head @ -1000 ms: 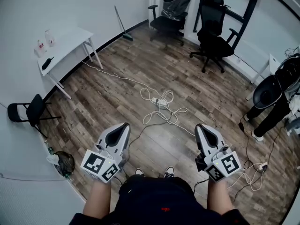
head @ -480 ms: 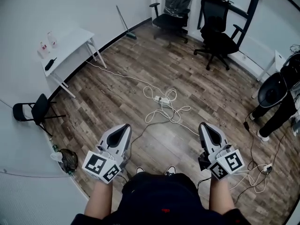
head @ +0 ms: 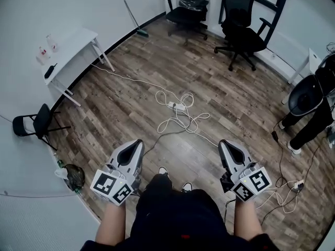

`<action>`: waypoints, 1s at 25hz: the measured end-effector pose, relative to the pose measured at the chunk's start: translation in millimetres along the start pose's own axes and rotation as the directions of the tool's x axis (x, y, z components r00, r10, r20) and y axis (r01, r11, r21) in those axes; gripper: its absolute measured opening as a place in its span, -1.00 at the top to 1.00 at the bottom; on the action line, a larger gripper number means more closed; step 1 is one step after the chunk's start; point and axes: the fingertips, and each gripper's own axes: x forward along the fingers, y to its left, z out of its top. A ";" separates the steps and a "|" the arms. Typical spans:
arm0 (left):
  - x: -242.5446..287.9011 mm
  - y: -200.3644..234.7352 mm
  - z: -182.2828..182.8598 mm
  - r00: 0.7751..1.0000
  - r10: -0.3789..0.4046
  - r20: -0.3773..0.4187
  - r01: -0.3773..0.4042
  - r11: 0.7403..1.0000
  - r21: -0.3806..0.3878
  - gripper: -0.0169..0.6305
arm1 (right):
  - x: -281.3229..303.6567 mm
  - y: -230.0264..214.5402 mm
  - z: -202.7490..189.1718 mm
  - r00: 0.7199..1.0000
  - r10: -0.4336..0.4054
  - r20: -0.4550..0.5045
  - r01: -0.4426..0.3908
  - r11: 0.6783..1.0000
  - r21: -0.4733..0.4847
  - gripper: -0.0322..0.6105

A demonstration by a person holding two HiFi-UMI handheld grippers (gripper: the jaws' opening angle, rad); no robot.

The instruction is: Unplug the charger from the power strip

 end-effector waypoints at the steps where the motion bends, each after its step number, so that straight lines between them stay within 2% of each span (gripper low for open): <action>1: 7.7 0.9 0.4 1.000 -0.007 0.001 0.007 1.000 -0.007 0.87 | 1.6 -5.8 -0.1 1.000 -0.006 -0.003 0.006 1.000 0.002 0.84; 6: 51.7 14.0 -5.1 0.999 -0.048 -0.009 0.048 0.999 -0.018 0.87 | 17.9 -33.9 -1.1 0.999 -0.036 -0.020 0.036 0.999 -0.005 0.84; 12: 124.8 56.8 -0.8 0.996 -0.085 -0.011 0.084 0.995 -0.045 0.87 | 68.2 -80.9 4.5 0.996 -0.076 -0.047 0.076 0.997 -0.013 0.84; 19: 201.9 143.0 5.9 0.994 -0.104 -0.039 0.101 0.993 -0.061 0.87 | 181.3 -113.2 18.6 0.995 -0.064 -0.080 0.061 0.997 -0.040 0.84; 25: 246.6 226.5 13.4 0.992 -0.102 -0.077 0.099 0.994 -0.038 0.87 | 267.9 -149.6 12.9 0.989 -0.086 -0.118 0.081 0.996 -0.042 0.84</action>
